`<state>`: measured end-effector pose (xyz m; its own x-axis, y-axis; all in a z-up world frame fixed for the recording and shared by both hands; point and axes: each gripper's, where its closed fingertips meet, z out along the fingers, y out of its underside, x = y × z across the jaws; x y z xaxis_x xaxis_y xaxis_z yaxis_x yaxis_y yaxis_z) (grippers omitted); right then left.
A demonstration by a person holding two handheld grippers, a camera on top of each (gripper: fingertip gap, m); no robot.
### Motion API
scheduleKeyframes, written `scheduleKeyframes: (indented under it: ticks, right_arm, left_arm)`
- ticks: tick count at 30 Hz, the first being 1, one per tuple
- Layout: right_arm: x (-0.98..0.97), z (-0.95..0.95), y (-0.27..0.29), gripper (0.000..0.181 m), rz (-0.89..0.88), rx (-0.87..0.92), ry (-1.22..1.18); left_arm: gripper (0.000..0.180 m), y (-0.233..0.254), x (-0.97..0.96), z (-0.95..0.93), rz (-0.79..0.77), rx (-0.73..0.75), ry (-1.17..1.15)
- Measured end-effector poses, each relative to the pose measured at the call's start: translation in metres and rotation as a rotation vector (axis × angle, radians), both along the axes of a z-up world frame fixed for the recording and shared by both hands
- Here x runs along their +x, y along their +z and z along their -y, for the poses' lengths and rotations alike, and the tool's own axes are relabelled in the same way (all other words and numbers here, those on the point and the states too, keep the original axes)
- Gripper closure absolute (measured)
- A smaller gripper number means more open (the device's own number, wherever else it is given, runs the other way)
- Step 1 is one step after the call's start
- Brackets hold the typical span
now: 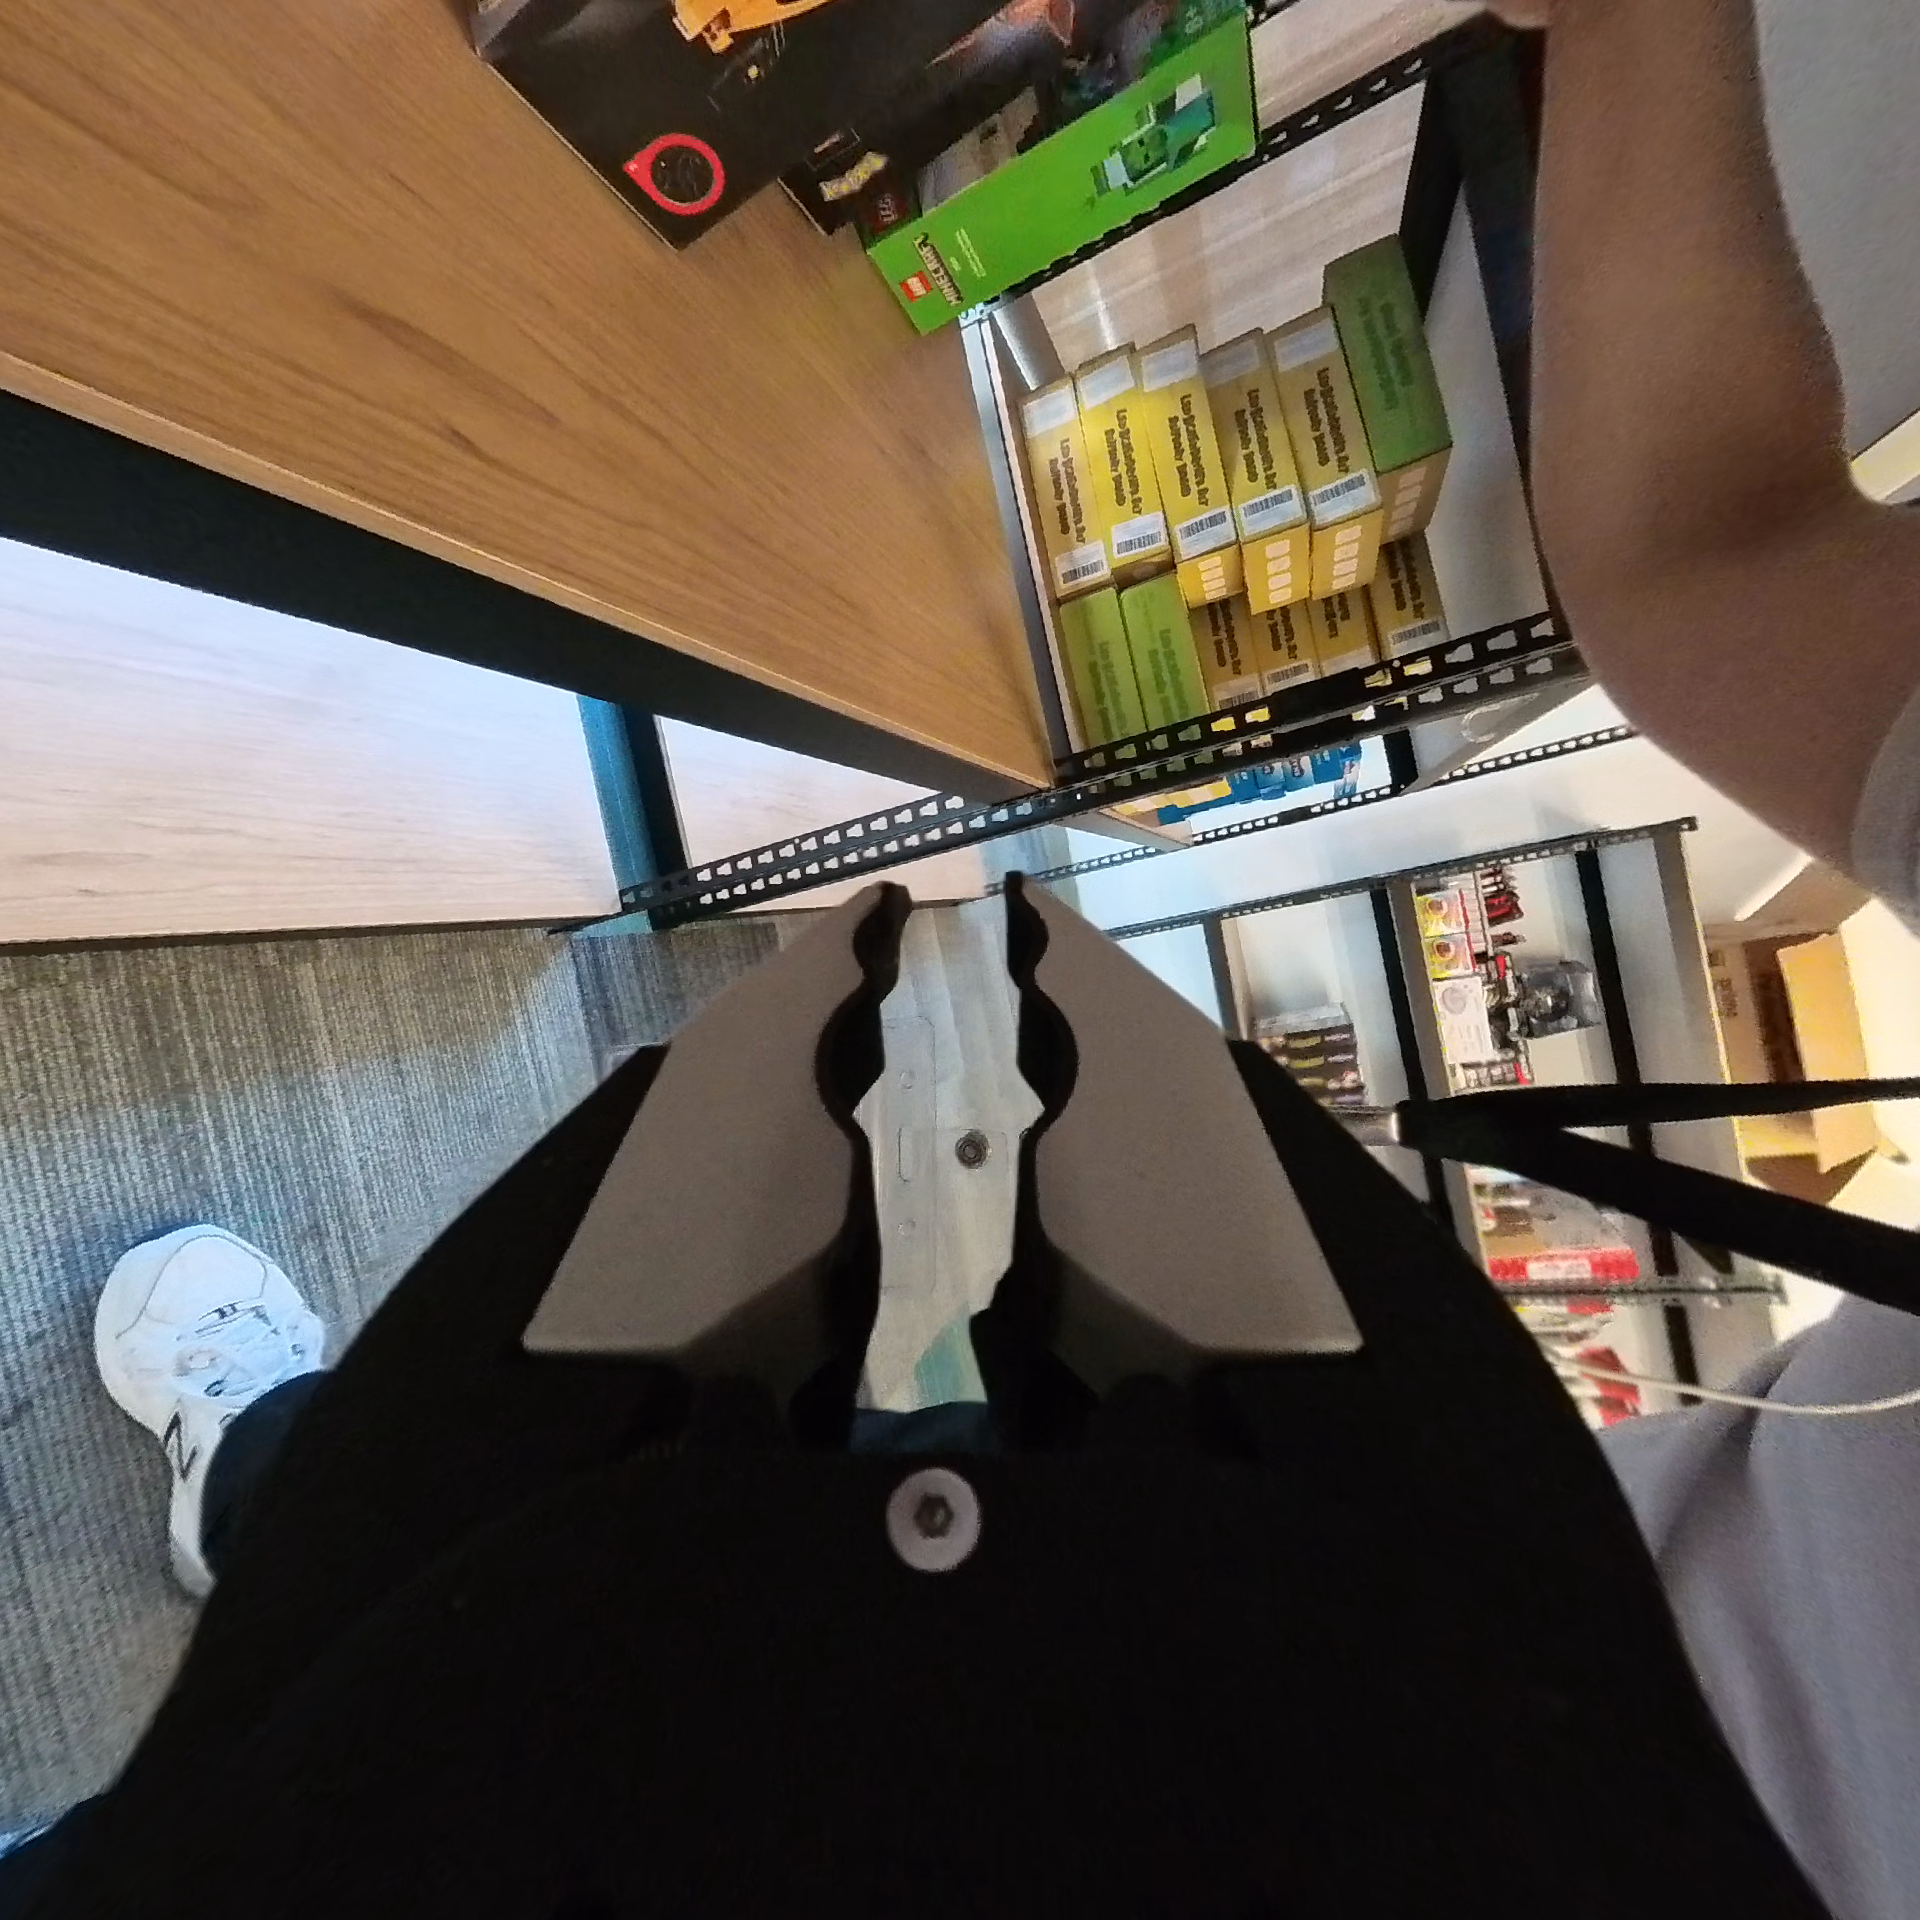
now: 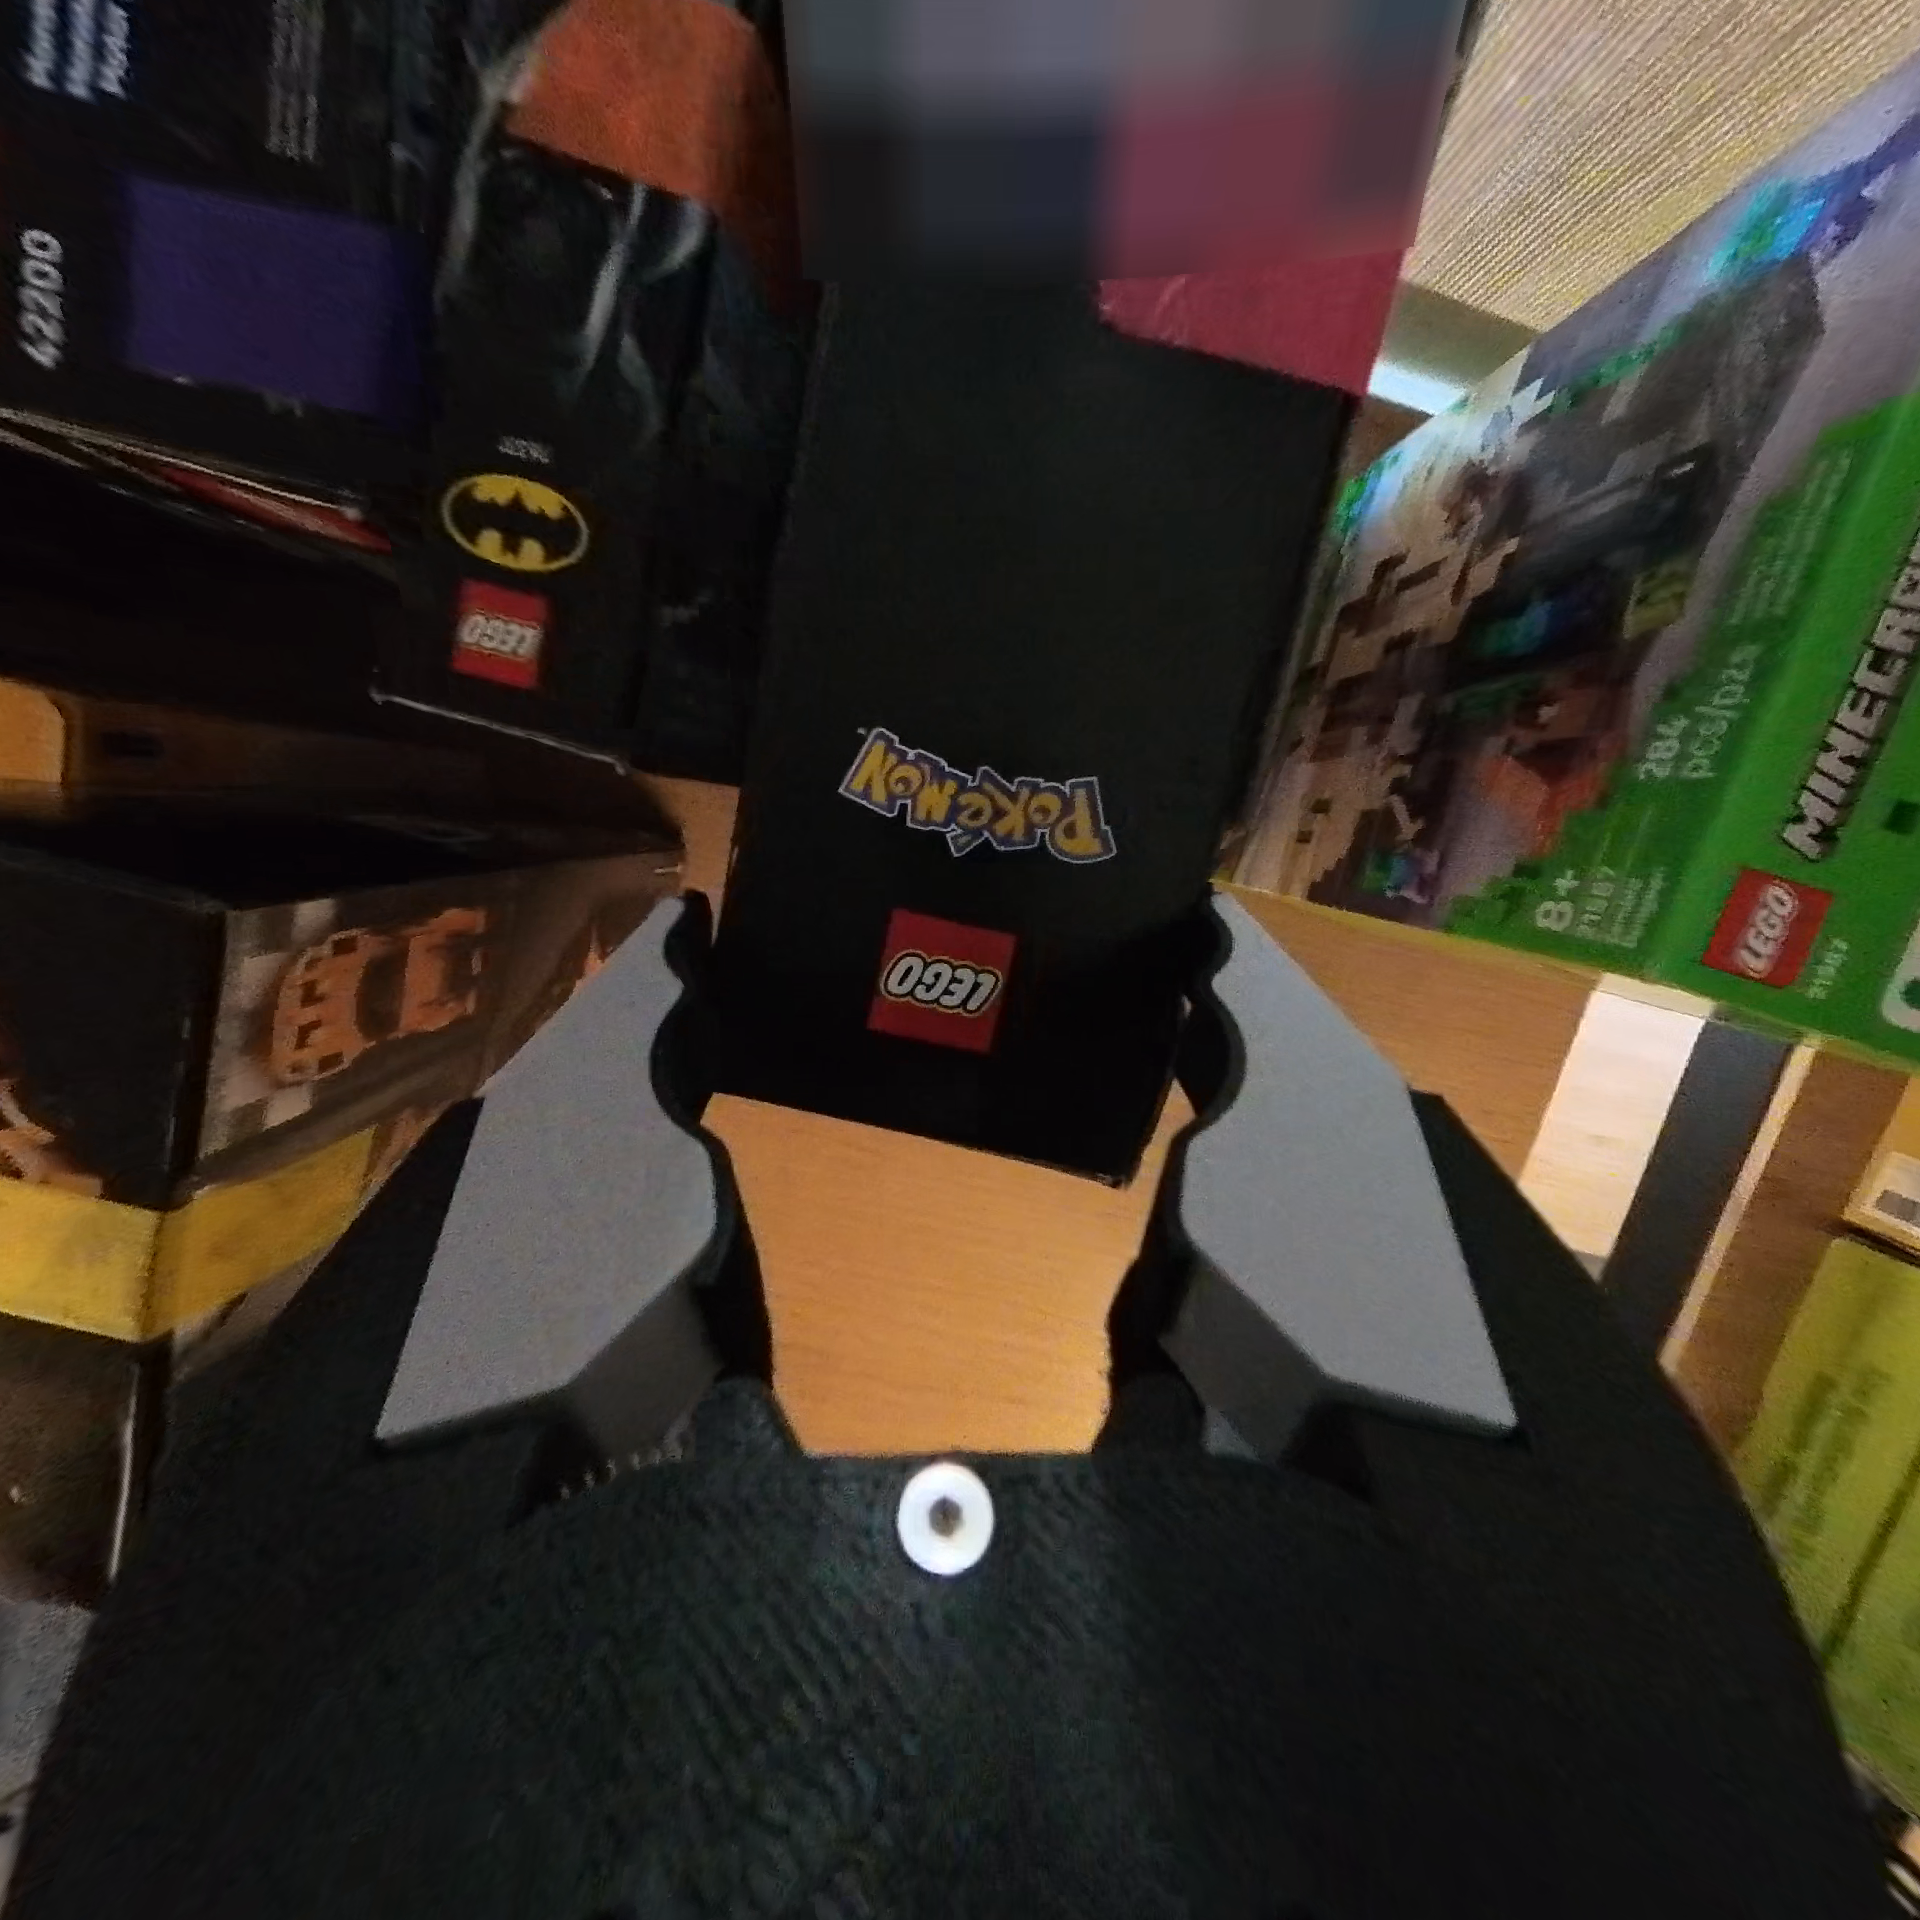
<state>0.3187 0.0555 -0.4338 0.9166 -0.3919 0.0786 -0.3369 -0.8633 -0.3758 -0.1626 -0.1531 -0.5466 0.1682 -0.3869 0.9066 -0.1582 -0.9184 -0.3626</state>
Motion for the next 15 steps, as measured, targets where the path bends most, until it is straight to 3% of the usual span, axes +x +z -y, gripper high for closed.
scheduleKeyframes:
  ticks: [10,15]
  right_arm:
    - [0.02,0.015,-0.016,0.079,0.139,-0.167,-0.01]
    - [0.027,0.017,-0.027,0.076,0.103,-0.21,-0.005]
  left_arm:
    - [0.162,0.002,-0.011,0.0,0.01,-0.003,0.03]
    - [0.161,0.0,-0.017,0.004,0.01,-0.015,0.041]
